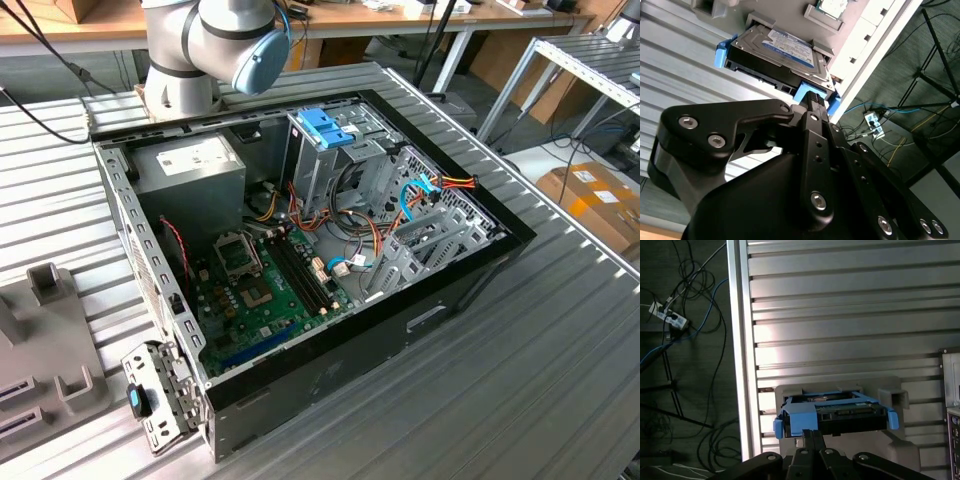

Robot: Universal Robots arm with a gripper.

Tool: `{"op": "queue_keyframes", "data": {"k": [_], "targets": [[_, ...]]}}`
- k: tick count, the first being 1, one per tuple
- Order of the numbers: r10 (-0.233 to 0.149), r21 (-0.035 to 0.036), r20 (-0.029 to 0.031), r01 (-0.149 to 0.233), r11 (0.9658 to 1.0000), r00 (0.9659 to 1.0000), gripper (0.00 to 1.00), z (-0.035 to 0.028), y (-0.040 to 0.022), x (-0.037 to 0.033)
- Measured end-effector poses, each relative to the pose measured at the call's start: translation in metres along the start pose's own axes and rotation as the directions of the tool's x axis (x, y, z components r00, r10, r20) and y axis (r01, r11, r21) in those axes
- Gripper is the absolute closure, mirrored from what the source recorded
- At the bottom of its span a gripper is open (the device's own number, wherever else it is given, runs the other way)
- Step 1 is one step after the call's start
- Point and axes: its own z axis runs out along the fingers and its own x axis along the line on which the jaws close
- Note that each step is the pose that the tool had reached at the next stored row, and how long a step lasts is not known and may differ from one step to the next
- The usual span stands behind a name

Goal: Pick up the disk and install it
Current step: 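Pick up the disk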

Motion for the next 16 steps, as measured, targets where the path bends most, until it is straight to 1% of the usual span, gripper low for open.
{"op": "queue_keyframes", "data": {"k": [4,7,9,12,14,16], "targets": [[-0.019,0.0000,-0.0001,0.019,0.9998,0.9998,0.89,0.0000,0.0000,0.0000],[-0.047,0.0002,-0.0001,0.047,0.9989,0.9989,0.89,0.0000,0.0000,0.0000],[-0.077,0.0004,-0.0004,0.077,0.9970,0.9970,0.89,0.0000,0.0000,0.0000],[-0.118,0.0006,-0.0005,0.118,0.9931,0.9931,0.89,0.0000,0.0000,0.0000],[-0.146,0.0008,-0.0007,0.146,0.9893,0.9893,0.89,0.0000,0.0000,0.0000],[-0.181,0.0009,-0.0009,0.181,0.9835,0.9835,0.89,0.0000,0.0000,0.0000]]}}
